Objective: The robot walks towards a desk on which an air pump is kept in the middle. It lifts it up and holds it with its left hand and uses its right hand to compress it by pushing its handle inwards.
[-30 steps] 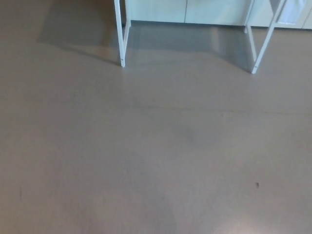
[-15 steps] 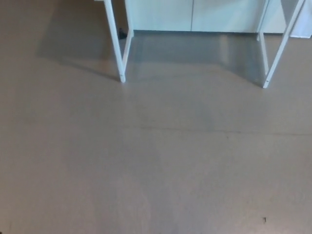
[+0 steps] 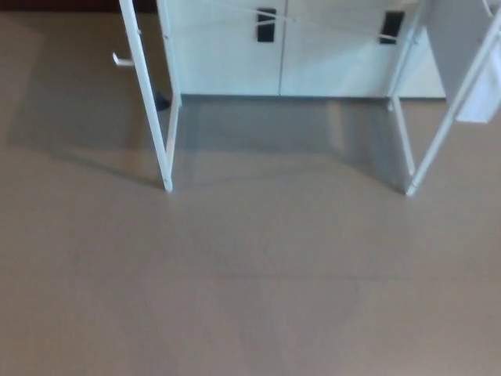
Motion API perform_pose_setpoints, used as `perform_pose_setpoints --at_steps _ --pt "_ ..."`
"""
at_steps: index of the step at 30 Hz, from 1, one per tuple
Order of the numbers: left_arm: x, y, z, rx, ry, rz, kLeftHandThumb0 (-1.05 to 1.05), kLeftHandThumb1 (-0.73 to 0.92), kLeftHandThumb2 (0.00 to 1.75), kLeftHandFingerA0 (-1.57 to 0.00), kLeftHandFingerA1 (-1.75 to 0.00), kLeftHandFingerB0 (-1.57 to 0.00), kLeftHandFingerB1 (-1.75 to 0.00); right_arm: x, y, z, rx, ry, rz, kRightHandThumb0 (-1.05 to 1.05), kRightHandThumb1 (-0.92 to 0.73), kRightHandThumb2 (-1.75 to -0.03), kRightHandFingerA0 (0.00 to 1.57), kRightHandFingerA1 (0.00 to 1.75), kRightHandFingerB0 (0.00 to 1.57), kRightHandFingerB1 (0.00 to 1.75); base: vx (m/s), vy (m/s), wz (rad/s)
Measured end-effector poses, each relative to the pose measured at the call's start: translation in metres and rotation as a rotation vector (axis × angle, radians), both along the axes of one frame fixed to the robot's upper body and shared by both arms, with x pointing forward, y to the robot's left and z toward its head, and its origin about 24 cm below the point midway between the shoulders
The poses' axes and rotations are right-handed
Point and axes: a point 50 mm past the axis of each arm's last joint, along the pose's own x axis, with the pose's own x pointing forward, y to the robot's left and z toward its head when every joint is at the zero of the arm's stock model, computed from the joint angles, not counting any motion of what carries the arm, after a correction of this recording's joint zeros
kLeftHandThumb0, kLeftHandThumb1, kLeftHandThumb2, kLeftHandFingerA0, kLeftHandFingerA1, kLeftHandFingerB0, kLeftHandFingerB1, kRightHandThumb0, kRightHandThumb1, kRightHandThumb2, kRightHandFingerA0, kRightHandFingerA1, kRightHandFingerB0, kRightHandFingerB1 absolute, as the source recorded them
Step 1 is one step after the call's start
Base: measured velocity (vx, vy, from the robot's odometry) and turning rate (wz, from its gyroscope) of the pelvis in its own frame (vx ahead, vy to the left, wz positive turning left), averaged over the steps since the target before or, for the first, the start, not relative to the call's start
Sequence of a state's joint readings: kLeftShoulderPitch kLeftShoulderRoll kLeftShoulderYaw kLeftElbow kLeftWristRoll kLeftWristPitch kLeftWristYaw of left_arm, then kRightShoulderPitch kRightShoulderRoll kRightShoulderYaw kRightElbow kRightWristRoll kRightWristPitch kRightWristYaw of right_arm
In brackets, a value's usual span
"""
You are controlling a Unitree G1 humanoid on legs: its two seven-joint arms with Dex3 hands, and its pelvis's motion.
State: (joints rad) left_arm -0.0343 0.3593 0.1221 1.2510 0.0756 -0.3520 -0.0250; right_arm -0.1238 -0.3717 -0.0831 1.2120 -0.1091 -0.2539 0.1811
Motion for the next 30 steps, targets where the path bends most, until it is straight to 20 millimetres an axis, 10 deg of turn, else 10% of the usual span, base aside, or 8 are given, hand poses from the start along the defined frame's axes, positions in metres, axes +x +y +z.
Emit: perform_pose_setpoints --at_steps 6,9,14,15,18,21,28,30 --pt "0.001 -0.004 -0.002 -0.012 -0.004 0.000 -0.49 0.80 0.64 -0.34 -0.36 -0.27 -0.31 0.003 0.000 0.002 -0.005 -0.005 0.010 -0.56 -0.80 -0.64 0.25 0.33 0.21 0.30 0.47 -0.148 0.45" --pt "0.000 -0.004 -0.003 -0.020 -0.004 0.006 -0.52 0.80 0.63 -0.36 -0.36 -0.29 -0.31 0.005 -0.001 0.003 -0.007 -0.011 0.011 -0.29 -0.56 -1.08 0.08 0.51 0.08 0.49 0.48 -0.203 0.09" --pt "-0.003 -0.004 -0.004 -0.022 0.004 0.009 -0.51 0.80 0.64 -0.35 -0.36 -0.30 -0.32 0.003 -0.001 0.002 -0.008 -0.006 0.011 -0.53 -0.82 -0.65 0.25 0.34 0.20 0.30 0.45 -0.165 -0.20" --pt "-0.004 -0.004 -0.004 -0.022 0.007 0.009 -0.50 0.63 0.98 -0.32 -0.54 -0.18 -0.45 0.000 -0.001 0.001 -0.008 0.002 0.010 -0.29 -0.57 -1.08 0.07 0.50 0.07 0.49 0.44 -0.129 -0.22" --pt "-0.003 -0.006 -0.005 -0.032 0.007 0.005 -0.50 0.81 0.64 -0.35 -0.37 -0.30 -0.32 -0.001 -0.002 0.000 -0.009 0.008 0.009 -0.29 -0.58 -1.09 0.07 0.50 0.07 0.49 0.46 -0.023 -0.41" --pt "0.000 -0.003 -0.001 -0.023 -0.011 0.004 -0.49 0.62 0.97 -0.32 -0.54 -0.18 -0.46 0.001 0.001 0.000 0.000 0.001 0.016 -0.29 -0.58 -1.09 0.07 0.50 0.06 0.49 0.46 0.317 -0.17" --pt "-0.014 -0.001 -0.005 -0.026 0.019 0.018 -0.49 0.81 0.63 -0.34 -0.39 -0.30 -0.33 -0.007 0.001 -0.003 0.003 0.021 0.015 -0.29 -0.56 -1.08 0.07 0.50 0.07 0.49 0.25 0.136 0.03" --pt "-0.020 -0.001 -0.006 -0.028 0.034 0.023 -0.52 0.80 0.63 -0.35 -0.39 -0.30 -0.33 -0.011 0.001 -0.005 0.003 0.031 0.015 -0.54 -0.80 -0.64 0.22 0.32 0.19 0.29 0.17 -0.009 0.07"
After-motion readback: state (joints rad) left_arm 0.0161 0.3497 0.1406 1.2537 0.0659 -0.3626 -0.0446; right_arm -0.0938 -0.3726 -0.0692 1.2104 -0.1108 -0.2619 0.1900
